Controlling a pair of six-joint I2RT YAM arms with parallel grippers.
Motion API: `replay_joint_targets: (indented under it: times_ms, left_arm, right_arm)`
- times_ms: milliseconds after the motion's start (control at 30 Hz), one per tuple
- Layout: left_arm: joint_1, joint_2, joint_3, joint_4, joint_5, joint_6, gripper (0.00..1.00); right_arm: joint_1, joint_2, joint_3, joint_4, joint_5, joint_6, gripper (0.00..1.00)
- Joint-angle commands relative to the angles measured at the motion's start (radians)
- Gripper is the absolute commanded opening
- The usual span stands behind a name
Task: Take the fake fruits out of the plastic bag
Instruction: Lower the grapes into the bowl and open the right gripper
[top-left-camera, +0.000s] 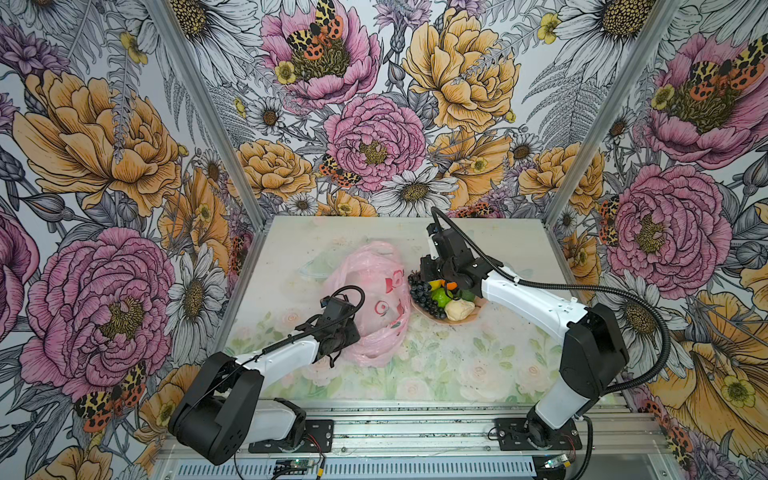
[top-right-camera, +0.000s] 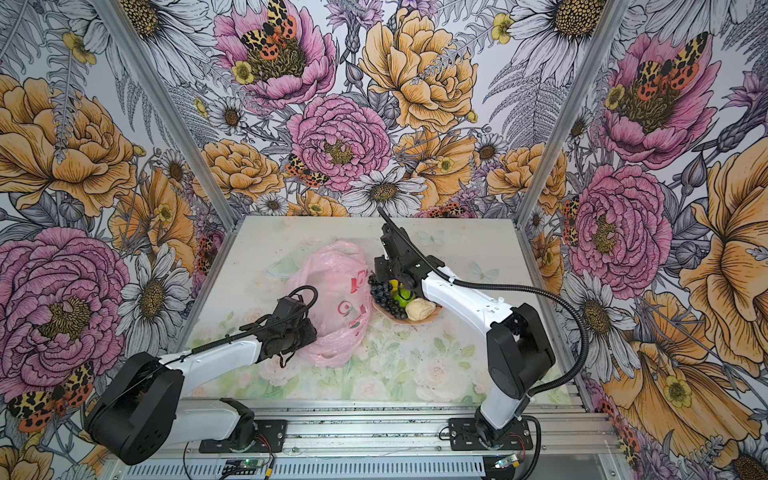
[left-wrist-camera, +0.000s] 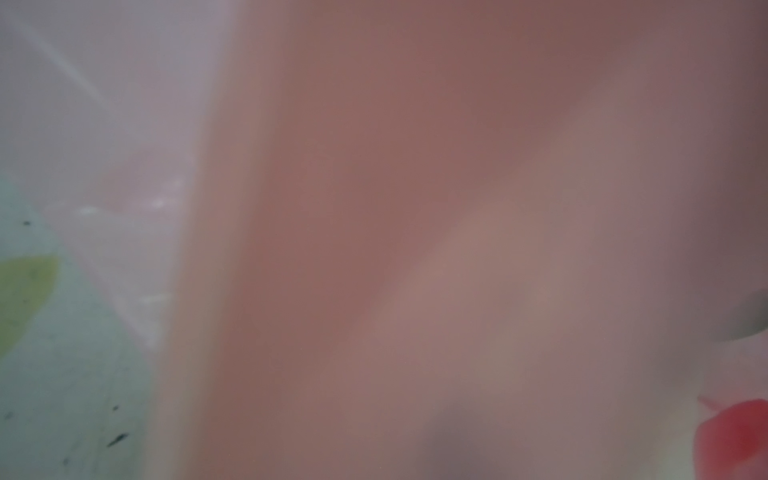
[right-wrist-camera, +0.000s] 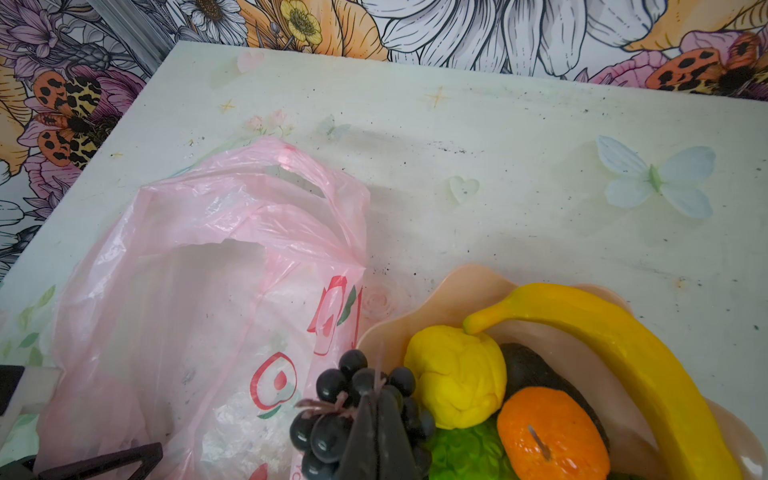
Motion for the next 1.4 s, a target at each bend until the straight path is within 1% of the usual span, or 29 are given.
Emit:
replay_joint_targets:
  times_ms: [0,167,567,733,900,1233,1367]
  left_arm:
    - [0.011,-0.002,-0.037,-0.086,-0.022,0.011,0.4]
    - [0.011,-0.009,-0.038,-0.086,-0.022,0.011,0.4]
    - [0.011,-0.028,-0.037,-0.086,-0.025,0.007,0.38]
    - [0.011,-0.037,-0.041,-0.086,-0.032,0.007,0.37]
    - [0.011,-0.044,-0.036,-0.085,-0.034,0.014,0.36]
    - [0.012,-0.066,-0.023,-0.083,-0.036,0.031,0.36]
    - [0.02,-0.072,-0.014,-0.086,-0.037,0.044,0.35]
  right_arm:
    - [-0.007,0.025,0.028,0.021,0.008,0.024,0.0]
    - [-0.018,0.041,0.008,0.02,0.04,0.029,0.0]
    - [-0.062,0.047,-0.026,0.016,0.075,0.072,0.0]
    - [-0.064,0.052,-0.033,0.01,0.066,0.085,0.0]
    - [-0.064,0.072,-0.027,0.01,0.026,0.075,0.0]
    - [-0.065,0.062,-0.025,0.008,0.026,0.07,0.17]
    - [-0.07,0.049,-0.024,0.01,0.02,0.072,0.2]
